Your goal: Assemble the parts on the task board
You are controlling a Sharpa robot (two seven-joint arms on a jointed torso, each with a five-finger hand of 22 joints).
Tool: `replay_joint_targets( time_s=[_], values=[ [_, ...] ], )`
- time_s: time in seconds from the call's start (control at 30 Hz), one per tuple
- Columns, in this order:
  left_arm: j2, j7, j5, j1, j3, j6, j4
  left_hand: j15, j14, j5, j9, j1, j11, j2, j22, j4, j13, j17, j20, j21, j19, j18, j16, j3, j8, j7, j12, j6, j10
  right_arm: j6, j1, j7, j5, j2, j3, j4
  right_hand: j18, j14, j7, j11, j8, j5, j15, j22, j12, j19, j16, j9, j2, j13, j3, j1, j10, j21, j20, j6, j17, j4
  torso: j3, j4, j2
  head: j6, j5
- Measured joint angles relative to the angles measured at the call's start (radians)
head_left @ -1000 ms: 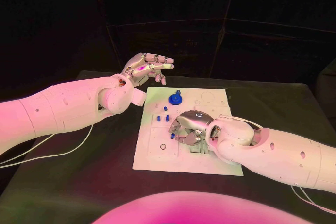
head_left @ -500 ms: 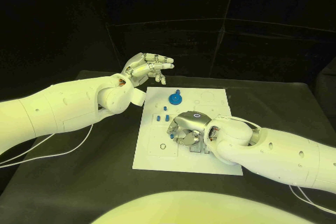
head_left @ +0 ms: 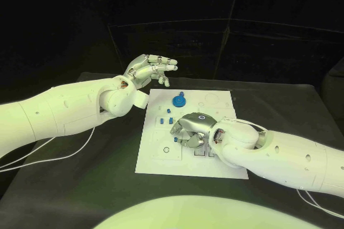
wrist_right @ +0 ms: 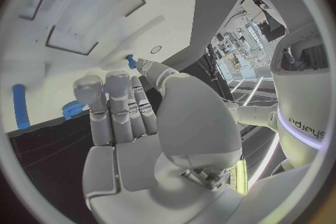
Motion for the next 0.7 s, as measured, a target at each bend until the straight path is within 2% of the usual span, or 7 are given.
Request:
replay_joint_targets(
  time_s=[0.3, 0.47, 0.5, 0.6, 0.63, 0.67, 0.7],
  values=[
    [-0.001, 0.001, 0.0, 0.0, 0.0, -0.001, -0.002, 0.0, 0.0, 0.0, 0.0, 0.0, 0.0, 0.0, 0.0, 0.0, 0.0, 0.0, 0.0, -0.004, 0.0, 0.0, 0.0, 0.0, 0.004, 0.0, 0.0, 0.0, 0.0, -0.063, 0.0, -0.001, -0.024, -0.023, 0.0, 0.007, 0.0, -0.002, 0.001, 0.0, 0.0, -0.005, 0.002, -0.016, 0.007, -0.007, -0.011, 0.001, 0.0, 0.001, 0.001, 0.0, -0.007, -0.008, 0.0, -0.013, -0.019, -0.004, 0.0001, 0.0006, 0.0, 0.006, -0.003],
    [-0.002, 0.001, 0.0, 0.0, 0.0, -0.001, -0.002, 0.0, 0.0, 0.0, 0.0, 0.0, 0.0, 0.0, 0.0, 0.0, 0.0, 0.0, 0.0, -0.004, 0.0, 0.0, 0.0, 0.0, 0.004, 0.0, 0.004, 0.0, 0.0, -0.078, 0.002, -0.001, -0.029, -0.076, 0.001, 0.04, 0.0, 0.003, -0.013, -0.012, 0.014, -0.016, -0.003, -0.006, 0.035, -0.007, -0.01, 0.008, -0.001, 0.003, -0.004, -0.012, 0.031, -0.008, -0.001, 0.014, -0.015, -0.001, 0.0002, 0.0003, -0.001, 0.011, -0.005],
    [-0.003, 0.001, 0.0, 0.0, 0.0, -0.001, -0.001, 0.0, 0.0, 0.0, 0.0, 0.0, 0.0, 0.0, 0.0, 0.0, 0.0, 0.0, 0.0, -0.004, 0.0, 0.0, 0.0, 0.0, 0.004, 0.0, 0.005, 0.0, 0.0, -0.079, 0.006, -0.003, -0.029, -0.088, 0.001, 0.045, 0.0, 0.004, -0.017, -0.016, 0.014, -0.009, -0.004, -0.005, 0.039, -0.004, -0.007, 0.008, -0.009, 0.003, -0.019, -0.029, 0.035, -0.008, -0.003, 0.018, -0.014, 0.004, 0.0001, -0.0001, -0.001, 0.013, -0.007],
    [-0.004, 0.001, 0.0, 0.0, 0.0, -0.001, -0.001, 0.0, 0.0, 0.0, 0.0, 0.0, 0.0, 0.0, 0.0, 0.0, 0.0, 0.0, 0.0, -0.004, 0.0, 0.0, 0.0, 0.0, 0.004, 0.0, 0.005, 0.0, 0.0, -0.075, 0.033, -0.007, -0.033, -0.129, 0.002, 0.067, 0.0, 0.001, -0.03, -0.024, 0.014, 0.055, -0.012, -0.019, 0.039, -0.006, -0.008, 0.008, -0.049, 0.003, -0.095, -0.086, 0.033, -0.019, -0.01, 0.031, -0.024, 0.03, -0.0002, -0.0009, -0.002, 0.017, -0.01],
    [-0.005, 0.001, 0.0, 0.0, 0.0, -0.001, -0.001, 0.0, 0.0, 0.0, 0.0, 0.0, 0.0, 0.0, 0.0, 0.0, 0.0, 0.0, 0.0, -0.004, 0.0, 0.0, 0.0, 0.0, 0.004, 0.0, 0.005, 0.0, 0.0, -0.072, 0.043, -0.01, -0.035, -0.138, 0.004, 0.07, 0.003, 0.003, -0.036, -0.029, 0.014, 0.065, -0.013, -0.03, 0.039, -0.011, -0.014, 0.008, -0.055, 0.003, -0.129, -0.093, 0.02, -0.028, -0.015, 0.032, -0.032, 0.038, 0.0, -0.0015, -0.002, 0.019, -0.01],
    [-0.005, 0.001, 0.0, 0.0, 0.0, -0.001, -0.001, 0.0, 0.0, 0.0, 0.0, 0.0, 0.0, 0.0, 0.0, 0.0, 0.0, 0.0, 0.0, -0.004, 0.0, 0.0, 0.0, 0.0, 0.004, 0.0, 0.005, 0.0, 0.0, -0.067, 0.056, -0.014, -0.04, -0.149, 0.006, 0.073, 0.016, 0.003, -0.046, -0.029, 0.014, 0.068, -0.013, -0.044, 0.039, -0.017, -0.023, 0.008, -0.053, 0.003, -0.172, -0.098, 0.004, -0.039, -0.019, 0.033, -0.043, 0.047, 0.0001, -0.0021, -0.002, 0.02, -0.011],
    [-0.005, 0.001, 0.0, 0.0, 0.0, -0.001, -0.001, 0.0, 0.0, 0.0, 0.0, 0.0, 0.0, 0.0, 0.0, 0.0, 0.0, 0.0, 0.0, -0.004, 0.0, 0.0, 0.0, 0.0, 0.004, 0.0, 0.005, 0.0, 0.0, -0.063, 0.065, -0.017, -0.043, -0.157, 0.006, 0.075, 0.016, 0.003, -0.053, -0.028, 0.014, 0.067, -0.013, -0.053, 0.039, -0.023, -0.028, 0.007, -0.052, 0.003, -0.216, -0.097, -0.009, -0.048, -0.016, 0.034, -0.05, 0.054, 0.0002, -0.0025, -0.002, 0.022, -0.013]
  ],
)
